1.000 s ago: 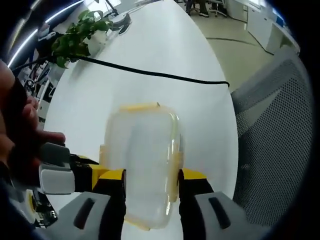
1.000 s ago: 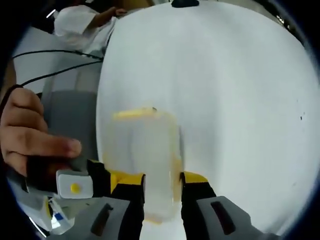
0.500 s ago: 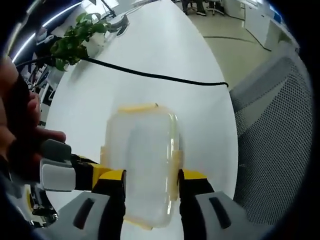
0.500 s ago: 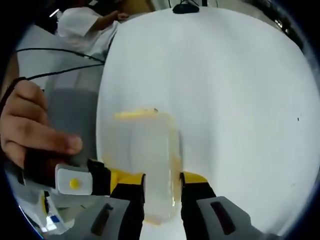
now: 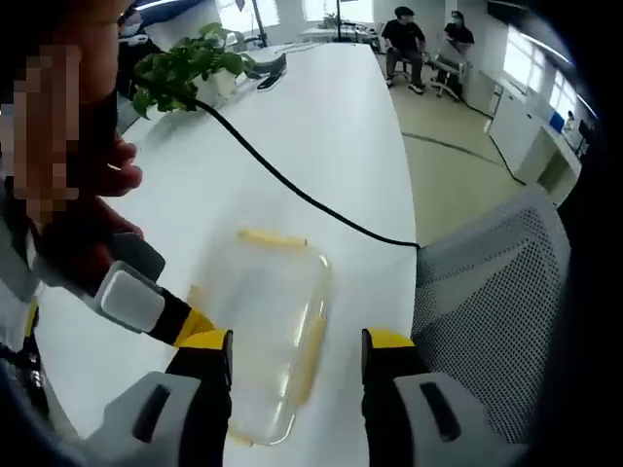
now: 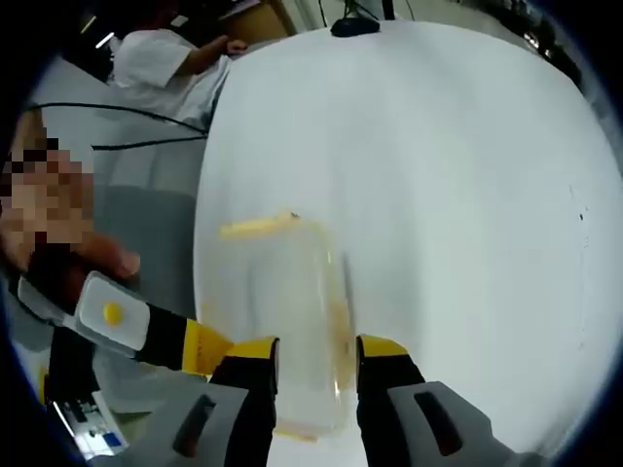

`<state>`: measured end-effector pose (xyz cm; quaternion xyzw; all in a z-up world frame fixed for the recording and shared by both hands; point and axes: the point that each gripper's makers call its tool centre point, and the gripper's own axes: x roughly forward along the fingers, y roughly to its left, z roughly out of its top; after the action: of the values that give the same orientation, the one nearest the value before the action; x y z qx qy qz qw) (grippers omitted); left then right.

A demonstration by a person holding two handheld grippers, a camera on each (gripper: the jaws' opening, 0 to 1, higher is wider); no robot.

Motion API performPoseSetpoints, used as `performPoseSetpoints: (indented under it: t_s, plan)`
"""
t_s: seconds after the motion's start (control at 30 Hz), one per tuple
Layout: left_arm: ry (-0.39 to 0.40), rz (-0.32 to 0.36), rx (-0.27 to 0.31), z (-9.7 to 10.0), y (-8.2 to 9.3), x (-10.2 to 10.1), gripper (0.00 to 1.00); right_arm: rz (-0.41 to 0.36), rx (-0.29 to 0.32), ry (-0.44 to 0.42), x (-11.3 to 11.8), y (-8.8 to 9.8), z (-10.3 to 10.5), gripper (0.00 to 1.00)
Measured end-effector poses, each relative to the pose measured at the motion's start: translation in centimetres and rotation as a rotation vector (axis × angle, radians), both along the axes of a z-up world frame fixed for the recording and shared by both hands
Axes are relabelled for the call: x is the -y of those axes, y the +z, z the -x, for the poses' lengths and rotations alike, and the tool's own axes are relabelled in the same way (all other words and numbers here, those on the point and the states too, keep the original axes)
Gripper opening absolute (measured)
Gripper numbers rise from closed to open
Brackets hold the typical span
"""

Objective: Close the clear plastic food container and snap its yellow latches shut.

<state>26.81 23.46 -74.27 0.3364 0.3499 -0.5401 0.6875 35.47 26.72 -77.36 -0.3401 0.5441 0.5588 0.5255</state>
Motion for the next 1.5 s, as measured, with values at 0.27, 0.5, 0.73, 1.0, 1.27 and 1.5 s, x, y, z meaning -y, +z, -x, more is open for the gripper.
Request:
performPoseSetpoints:
  t_s: [0.27, 0.5, 0.73, 1.0, 1.27, 1.5]
  plan:
    - [0.095, 0.028, -0.068, -1.3, -0.3, -2.3, 0.62, -0.097, 0.076, -0.016, 2.3, 1.7, -1.0, 0.41]
    - [0.107, 0.034, -0.036, -3.5, 0.3, -3.5, 0.68, -0.175, 0.164, -0.067, 4.4, 2.5, -0.7, 0.67]
    - [0.077, 0.033, -0.012, -4.8, 0.4, -4.0, 0.78, -0.182, 0.178, -0.042, 5.6, 1.9, 1.7, 0.72]
    - [0.011, -0.026, -0.014, -4.4, -0.6, -4.7, 0.89, -0.201, 0.202, -0.007, 5.1, 2.5, 2.6, 0.82]
    - [-0.034, -0.081, -0.028, -4.3, -1.4, -5.5, 0.99, -0.189, 0.208, 0.023, 5.1, 2.1, 3.3, 0.84]
    - [-0.048, -0.135, -0.004, -5.1, -1.6, -6.8, 0.99, -0.196, 0.216, 0.022, 5.1, 2.2, 3.4, 0.86]
